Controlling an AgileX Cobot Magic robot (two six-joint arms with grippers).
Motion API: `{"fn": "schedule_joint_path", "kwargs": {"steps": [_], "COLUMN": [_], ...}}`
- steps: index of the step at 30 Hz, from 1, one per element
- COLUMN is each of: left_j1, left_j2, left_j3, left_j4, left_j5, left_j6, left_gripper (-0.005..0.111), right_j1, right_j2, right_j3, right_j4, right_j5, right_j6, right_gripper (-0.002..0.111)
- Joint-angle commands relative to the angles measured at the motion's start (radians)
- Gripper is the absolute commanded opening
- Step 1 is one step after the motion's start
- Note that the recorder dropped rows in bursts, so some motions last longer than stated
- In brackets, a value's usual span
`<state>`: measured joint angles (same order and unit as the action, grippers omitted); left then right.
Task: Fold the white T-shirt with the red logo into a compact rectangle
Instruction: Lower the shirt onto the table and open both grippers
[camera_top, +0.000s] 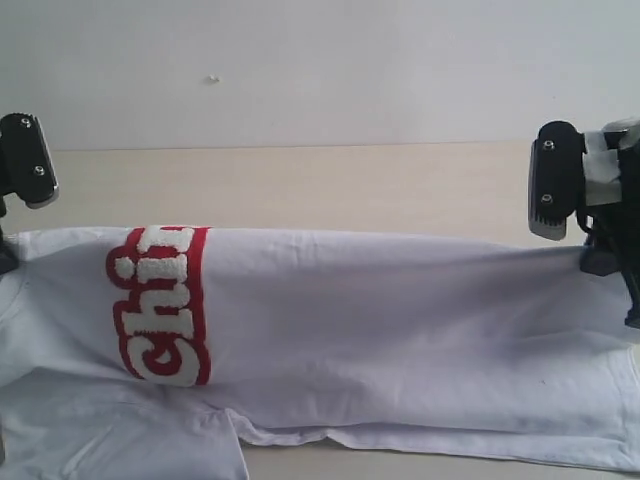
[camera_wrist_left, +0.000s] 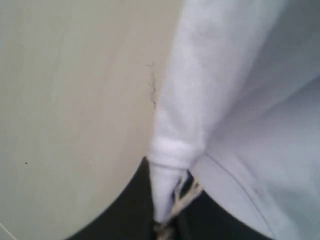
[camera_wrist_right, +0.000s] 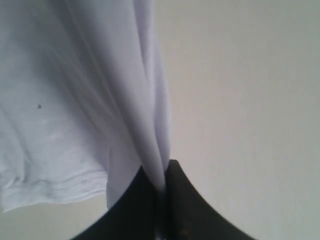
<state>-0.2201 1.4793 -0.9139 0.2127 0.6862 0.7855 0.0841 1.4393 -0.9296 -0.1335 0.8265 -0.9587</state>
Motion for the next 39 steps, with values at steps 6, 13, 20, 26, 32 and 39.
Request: {"fn": "schedule_joint_path", "kwargs": {"steps": [6,13,20,26,32,39], "left_j1": [0.041,0.041,0.081,0.101,0.101,0.101], "left_j2": [0.183,0.314,0.409,0.44,0.462,0.491], "left_j3": [0.004,0.004,0.004,0.004,0.004,0.004], "left_j4": [0.019,0.019,0.019,0.015,0.011,0.011], "left_j5": [-0.283,-0.463,-0.591,-0.699,-0.759,-0.83], "left_j6": [-0.008,-0.008,-0.072,-0.094,-0.118,-0.183], "left_gripper": [0.0,0.0,0.0,0.0,0.0,0.009], "right_j1": [0.001,0.001,0.001,0.001,0.001,0.001], "right_j2": [0.185,0.311,0.391,0.436,0.48,0.496], "right_j3": [0.005,0.005,0.005,0.005,0.005,0.005], "right_j4": [-0.247,-0.448,-0.602,-0.775,-1.002,-1.172], "right_j5": [-0.222,-0.321,-0.428,-0.459,-0.482,-0.49], "right_j6": [0.222,0.44,0.652,0.838,1.122,1.299], "right_gripper": [0.0,0.0,0.0,0.0,0.008,0.048]}}
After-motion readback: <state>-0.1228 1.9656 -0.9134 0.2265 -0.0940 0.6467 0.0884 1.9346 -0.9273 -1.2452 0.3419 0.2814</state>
